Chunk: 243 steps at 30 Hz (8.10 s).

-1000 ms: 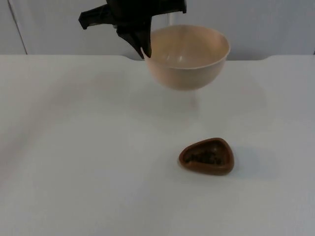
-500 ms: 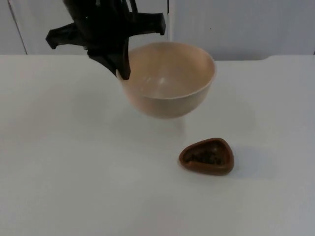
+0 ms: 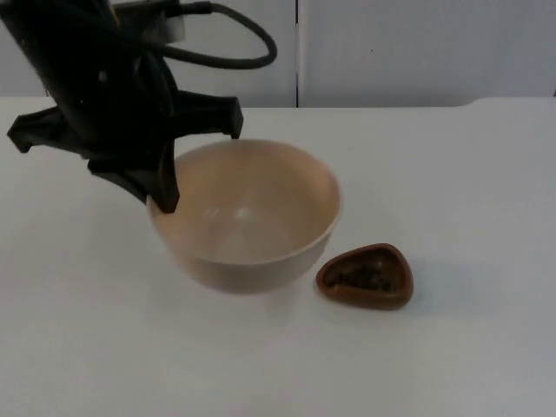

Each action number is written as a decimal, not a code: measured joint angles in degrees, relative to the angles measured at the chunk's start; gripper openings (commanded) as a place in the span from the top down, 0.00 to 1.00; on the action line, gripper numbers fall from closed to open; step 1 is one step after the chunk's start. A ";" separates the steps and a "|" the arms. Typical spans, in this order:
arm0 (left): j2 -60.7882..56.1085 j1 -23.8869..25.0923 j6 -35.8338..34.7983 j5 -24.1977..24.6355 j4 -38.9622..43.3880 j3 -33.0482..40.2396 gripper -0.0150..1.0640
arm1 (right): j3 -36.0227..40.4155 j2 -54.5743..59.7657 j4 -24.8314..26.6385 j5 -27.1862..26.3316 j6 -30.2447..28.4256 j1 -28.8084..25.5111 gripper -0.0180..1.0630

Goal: Pick up the bowl with the left hand and pour the coffee beans from the cup into the bowl with the right hand.

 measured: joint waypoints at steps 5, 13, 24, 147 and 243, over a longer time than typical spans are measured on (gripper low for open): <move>-2.17 0.00 -1.00 -1.08 0.00 5.12 0.99 | 0.00 0.00 0.00 0.00 0.00 0.00 0.01; -4.08 0.00 -1.47 -1.08 1.79 7.77 0.99 | 0.00 0.00 0.00 0.00 0.00 0.00 0.01; -4.21 0.07 -1.32 -1.08 3.81 7.92 0.99 | 0.00 0.00 0.00 0.00 0.00 0.00 0.01; -4.51 0.07 -5.08 -4.94 8.59 7.92 0.99 | -52.41 120.99 -7.50 -15.66 27.05 29.64 0.10; -4.51 0.07 -5.08 -5.11 8.20 7.92 0.99 | -46.61 109.32 -7.50 -24.73 25.31 27.94 0.98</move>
